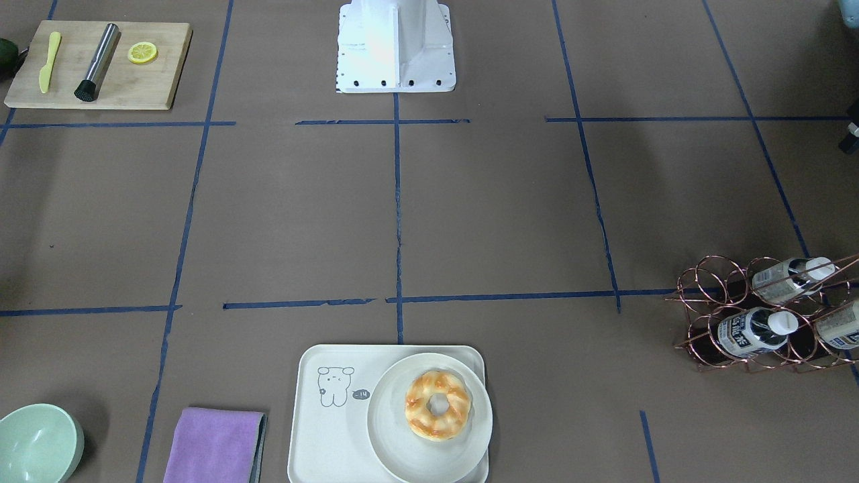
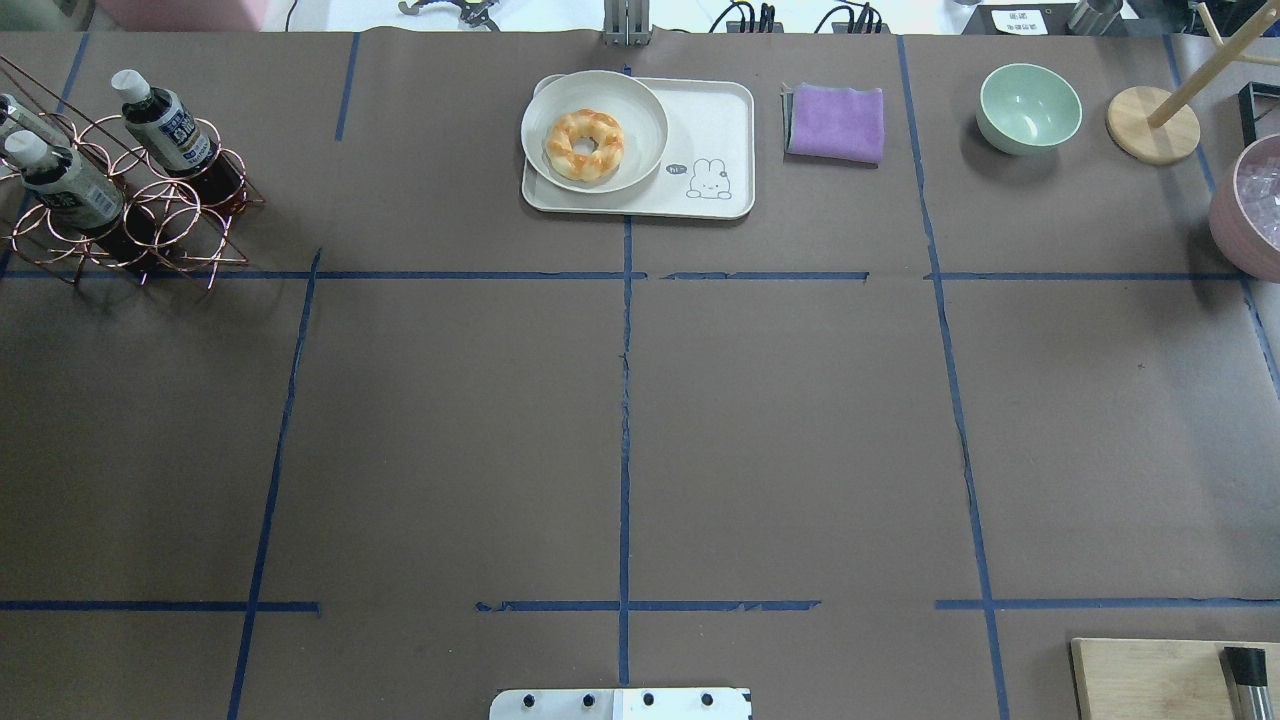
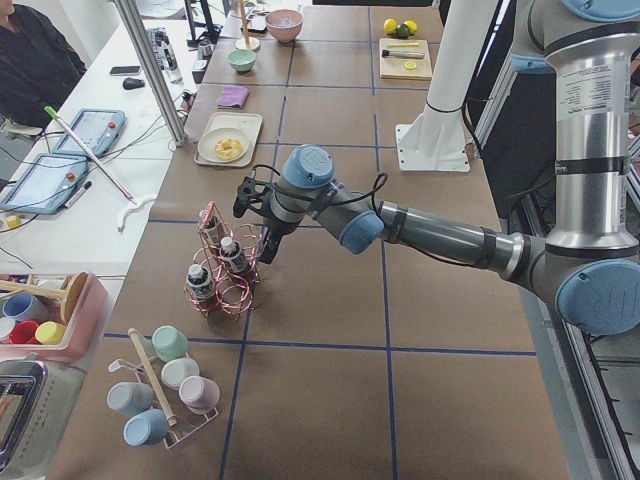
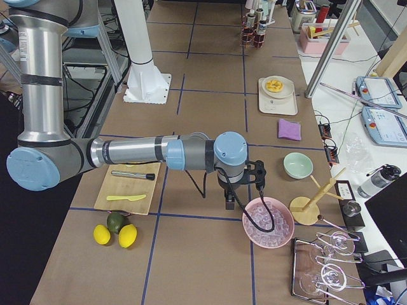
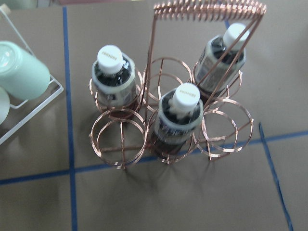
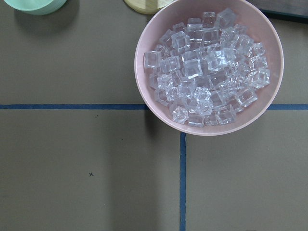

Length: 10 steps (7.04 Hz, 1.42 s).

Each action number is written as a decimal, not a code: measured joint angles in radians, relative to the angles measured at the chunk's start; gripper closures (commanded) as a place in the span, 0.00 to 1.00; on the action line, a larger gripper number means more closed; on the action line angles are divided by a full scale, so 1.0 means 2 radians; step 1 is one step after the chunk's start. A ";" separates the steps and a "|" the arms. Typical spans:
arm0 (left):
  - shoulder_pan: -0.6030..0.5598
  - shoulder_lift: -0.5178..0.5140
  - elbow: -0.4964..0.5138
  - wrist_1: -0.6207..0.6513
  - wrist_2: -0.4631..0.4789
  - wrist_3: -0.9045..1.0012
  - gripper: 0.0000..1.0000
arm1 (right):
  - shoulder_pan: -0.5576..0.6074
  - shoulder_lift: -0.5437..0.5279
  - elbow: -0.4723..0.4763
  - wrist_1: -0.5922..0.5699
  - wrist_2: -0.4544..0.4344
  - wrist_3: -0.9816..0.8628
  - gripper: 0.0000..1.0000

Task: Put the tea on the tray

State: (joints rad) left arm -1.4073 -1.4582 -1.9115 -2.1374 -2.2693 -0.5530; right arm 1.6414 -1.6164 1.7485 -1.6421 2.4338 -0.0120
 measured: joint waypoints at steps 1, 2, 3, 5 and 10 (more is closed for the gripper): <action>0.025 0.000 0.002 -0.043 0.048 -0.052 0.00 | 0.000 0.000 0.001 0.000 0.000 0.000 0.00; 0.053 0.000 0.002 -0.071 0.104 -0.086 0.00 | 0.000 0.000 0.001 0.000 0.001 0.000 0.00; 0.074 -0.001 0.004 -0.092 0.149 -0.099 0.00 | 0.000 0.001 0.002 0.000 0.001 0.000 0.00; 0.096 -0.014 0.029 -0.142 0.206 -0.105 0.00 | 0.000 0.001 0.002 0.011 0.000 0.000 0.00; 0.132 -0.055 0.139 -0.259 0.276 -0.107 0.10 | 0.000 0.001 0.001 0.020 0.001 0.002 0.00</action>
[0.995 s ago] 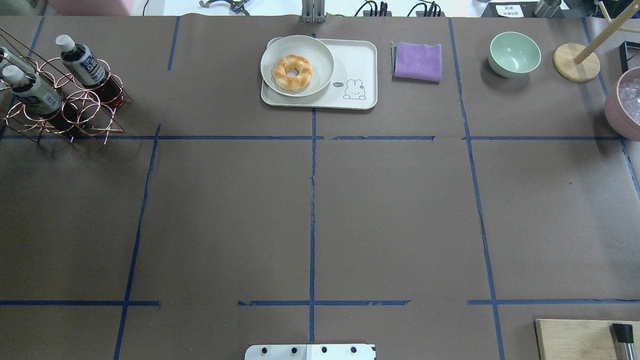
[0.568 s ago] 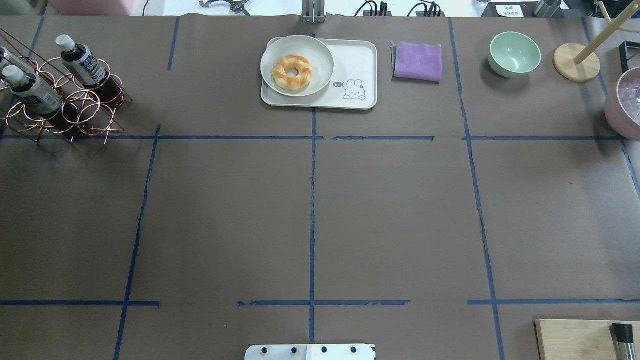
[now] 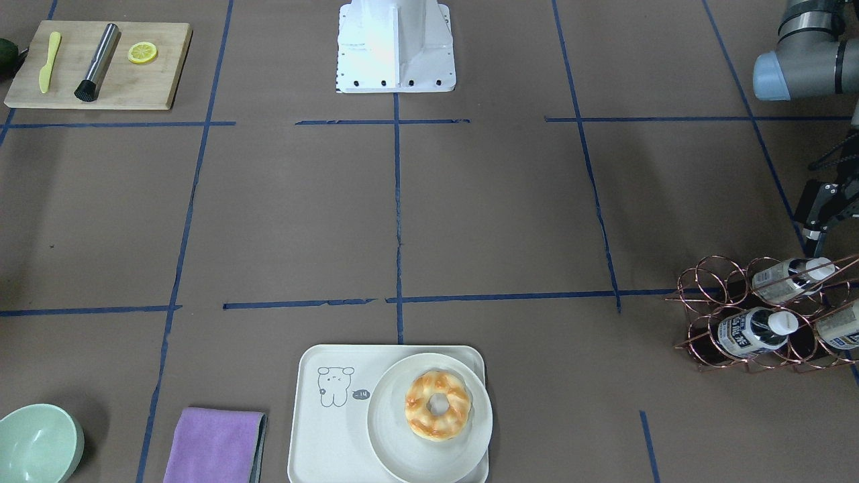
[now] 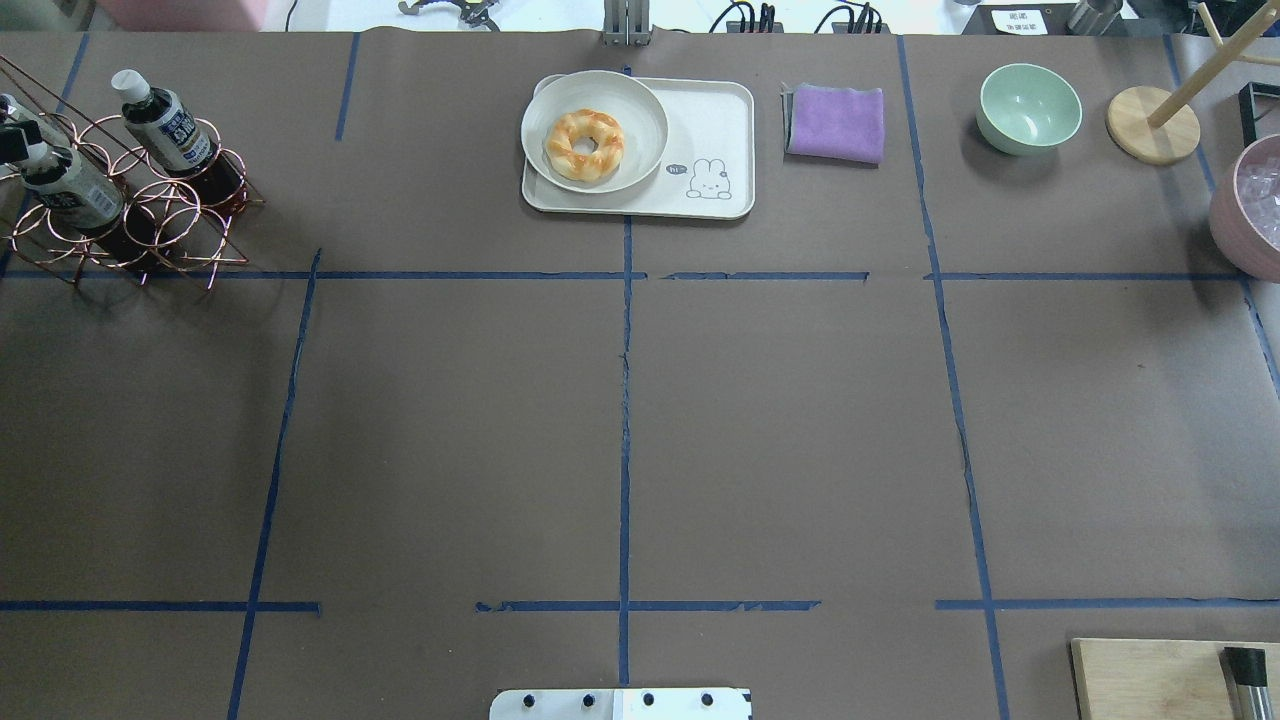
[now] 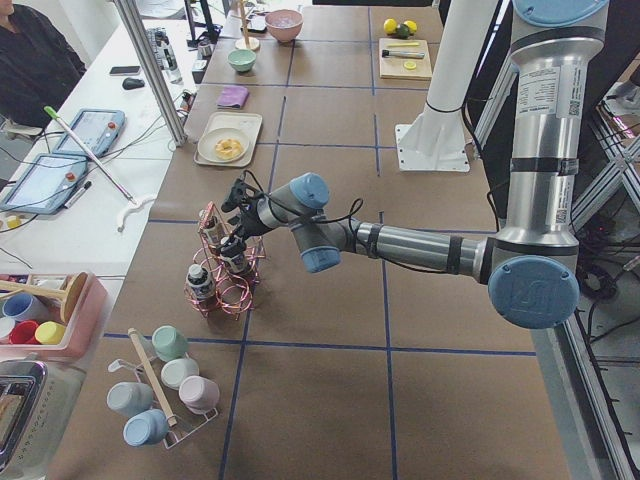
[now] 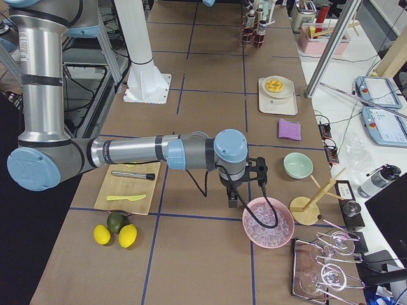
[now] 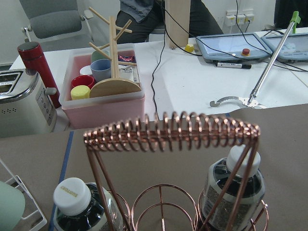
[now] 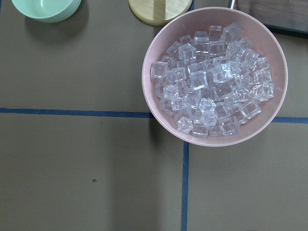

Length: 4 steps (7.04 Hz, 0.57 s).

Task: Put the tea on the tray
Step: 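Lower the left gripper toward the dark tea bottle in the copper rack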

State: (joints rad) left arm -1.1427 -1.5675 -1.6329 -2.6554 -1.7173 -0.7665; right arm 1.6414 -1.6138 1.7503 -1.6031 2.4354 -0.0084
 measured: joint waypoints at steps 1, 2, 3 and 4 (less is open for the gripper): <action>0.006 -0.003 0.005 -0.004 0.006 0.000 0.14 | 0.000 0.000 0.000 0.000 0.000 0.001 0.00; 0.010 -0.003 0.007 -0.005 0.009 0.000 0.16 | 0.000 0.000 0.000 0.000 0.000 0.003 0.00; 0.013 -0.004 0.009 -0.004 0.010 0.000 0.19 | 0.000 0.000 0.000 0.000 0.000 0.004 0.00; 0.015 -0.005 0.013 -0.004 0.011 0.000 0.21 | 0.000 0.000 0.000 0.000 0.000 0.004 0.00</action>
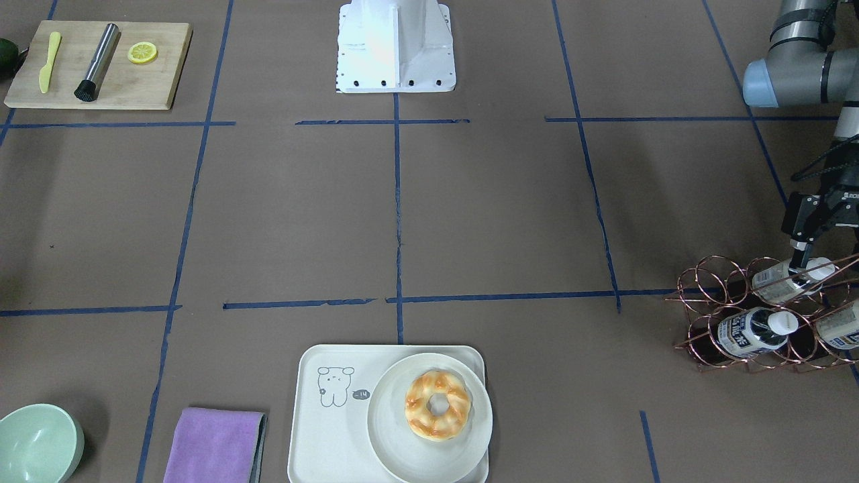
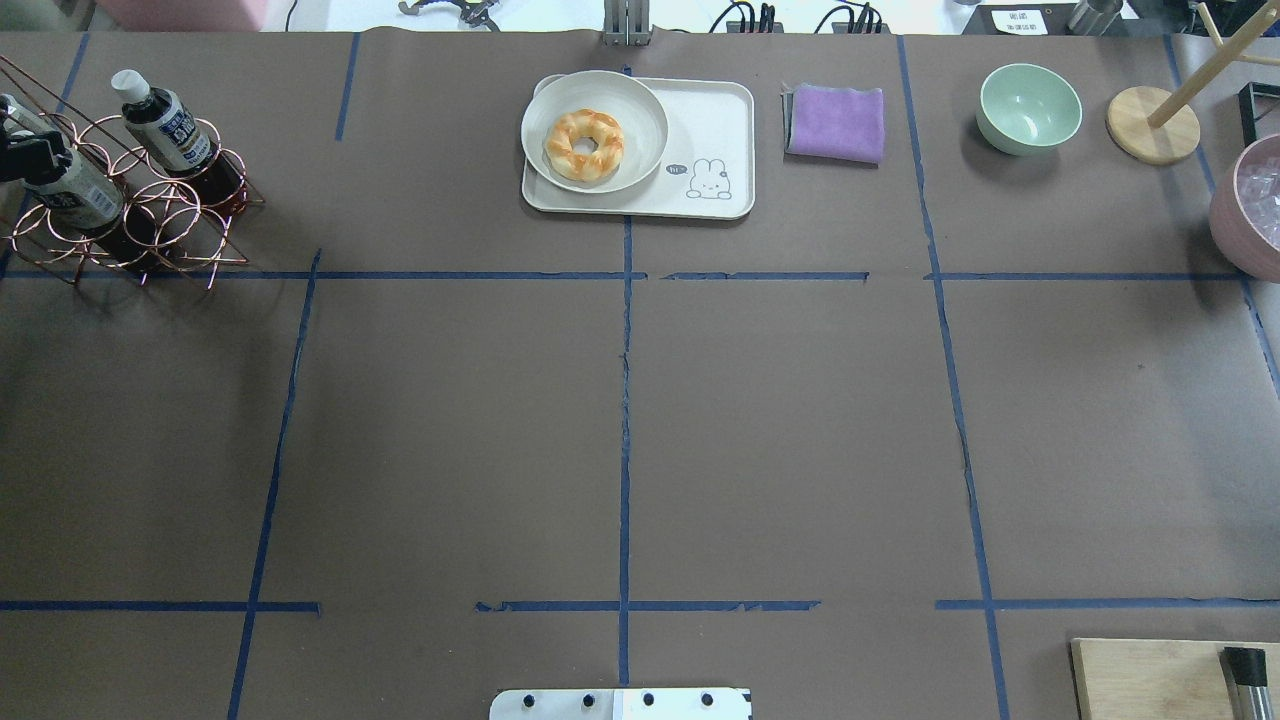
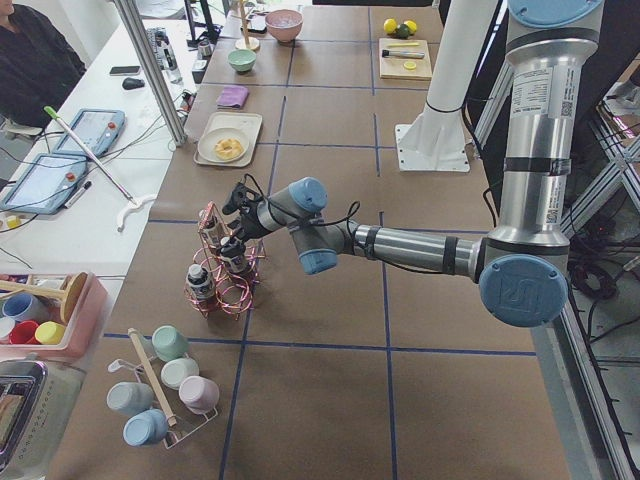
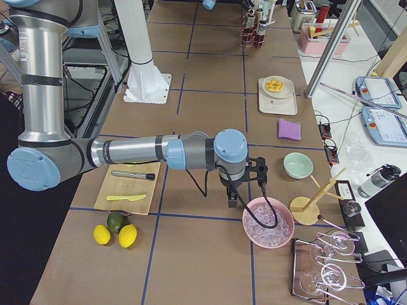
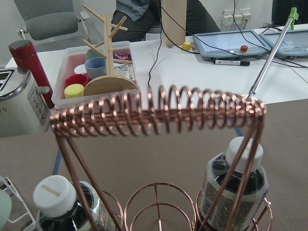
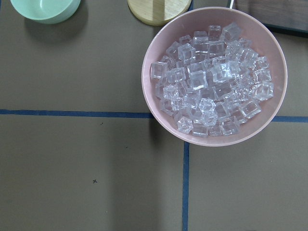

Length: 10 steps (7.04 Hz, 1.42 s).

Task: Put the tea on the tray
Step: 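Lower the left gripper toward the dark tea bottle in the copper rack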

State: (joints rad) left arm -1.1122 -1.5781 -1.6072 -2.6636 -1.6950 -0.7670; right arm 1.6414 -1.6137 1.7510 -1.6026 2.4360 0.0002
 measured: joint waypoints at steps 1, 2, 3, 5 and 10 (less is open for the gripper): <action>0.001 -0.003 0.005 0.000 0.000 0.000 0.24 | 0.000 0.000 0.000 0.000 0.000 0.000 0.00; 0.001 -0.007 0.010 0.000 0.000 0.000 0.30 | 0.000 0.000 0.000 0.000 0.000 0.001 0.00; 0.001 -0.009 0.012 0.000 0.000 0.000 0.35 | 0.000 0.001 0.001 0.001 0.000 0.001 0.00; 0.002 -0.010 0.014 0.000 0.000 0.000 0.50 | 0.000 0.001 0.001 0.001 0.000 0.001 0.00; 0.001 -0.010 0.008 0.004 -0.011 0.000 1.00 | 0.000 0.001 0.002 0.001 0.000 0.001 0.00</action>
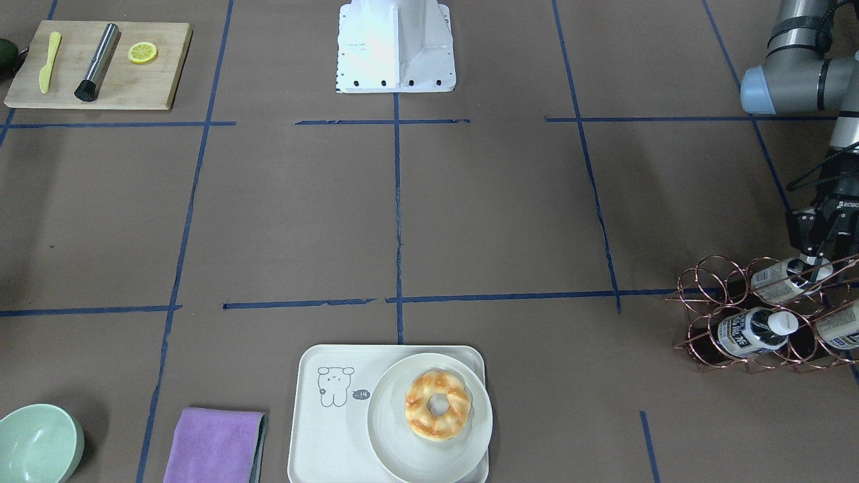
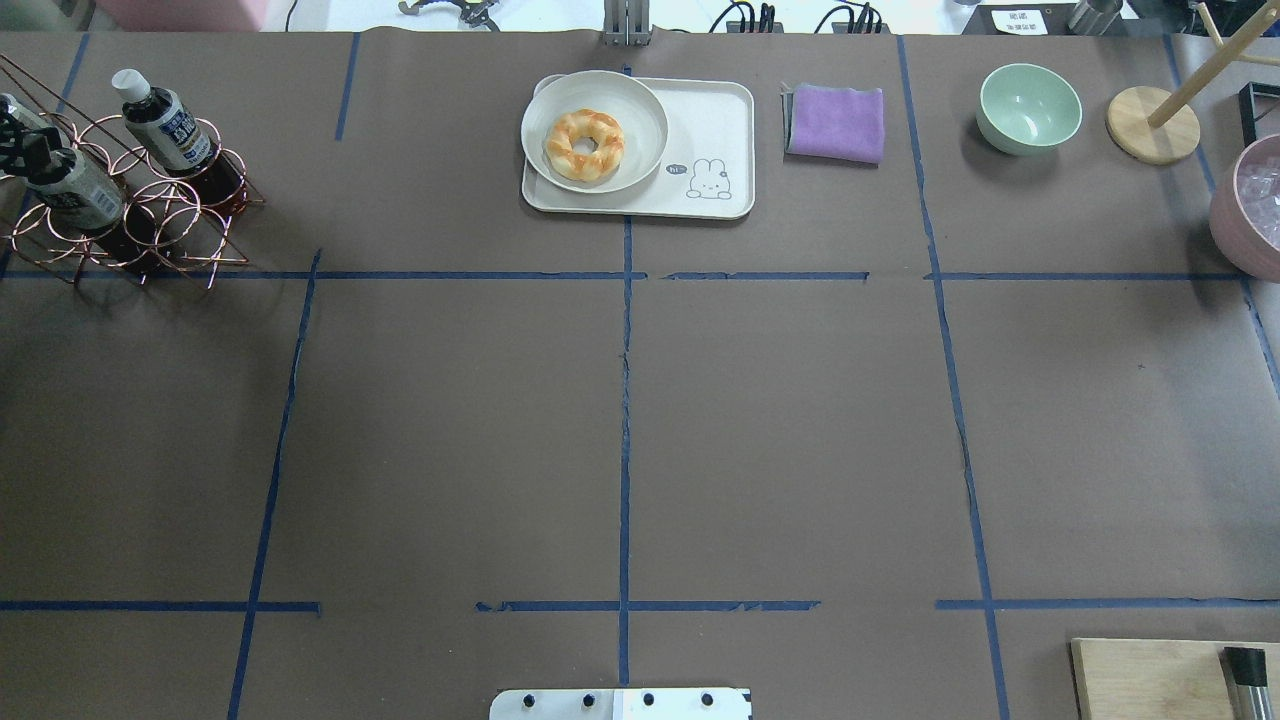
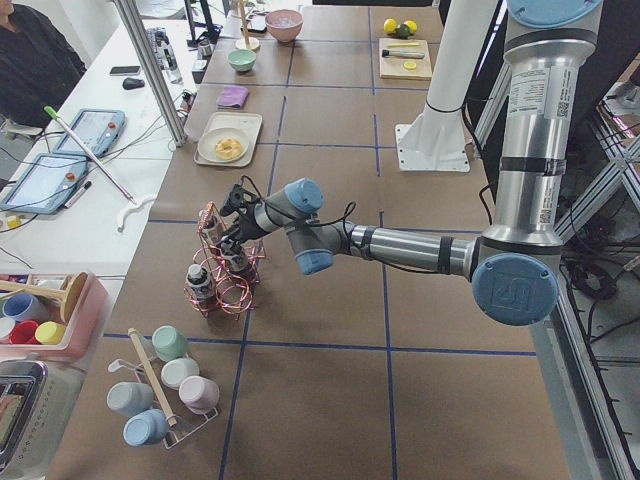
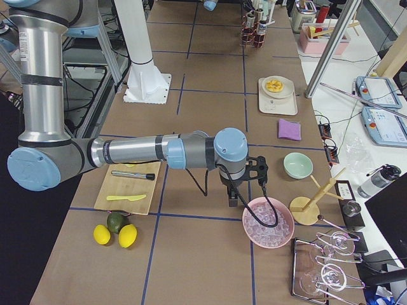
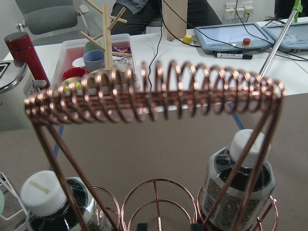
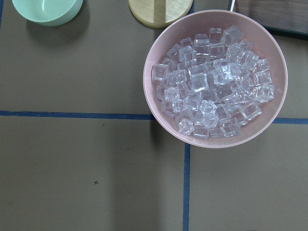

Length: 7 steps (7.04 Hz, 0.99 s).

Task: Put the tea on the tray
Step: 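Lower the left gripper toward the dark tea bottle in the copper rack, then grasp the dark tea bottle with the left gripper and lift it out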

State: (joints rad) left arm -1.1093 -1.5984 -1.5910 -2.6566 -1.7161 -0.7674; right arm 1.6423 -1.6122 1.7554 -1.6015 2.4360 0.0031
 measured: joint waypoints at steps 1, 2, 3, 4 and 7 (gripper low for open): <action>-0.002 0.000 -0.006 0.002 -0.020 0.001 1.00 | 0.000 0.000 0.001 0.000 0.000 0.000 0.00; -0.009 0.002 -0.014 0.007 -0.041 0.001 1.00 | 0.000 0.000 0.003 0.000 0.000 0.000 0.00; -0.017 0.002 -0.022 0.016 -0.052 0.002 1.00 | 0.000 0.000 0.004 0.000 0.000 0.000 0.00; -0.022 0.003 -0.029 0.024 -0.056 0.004 1.00 | 0.000 0.000 0.004 0.000 0.000 0.000 0.00; -0.070 0.001 -0.046 0.050 -0.106 0.006 1.00 | 0.000 0.000 0.003 0.000 0.000 0.000 0.00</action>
State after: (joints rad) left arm -1.2488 -1.5970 -1.6825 -2.5570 -1.9282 -0.7550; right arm 1.6429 -1.6122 1.7620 -1.6015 2.4360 0.0031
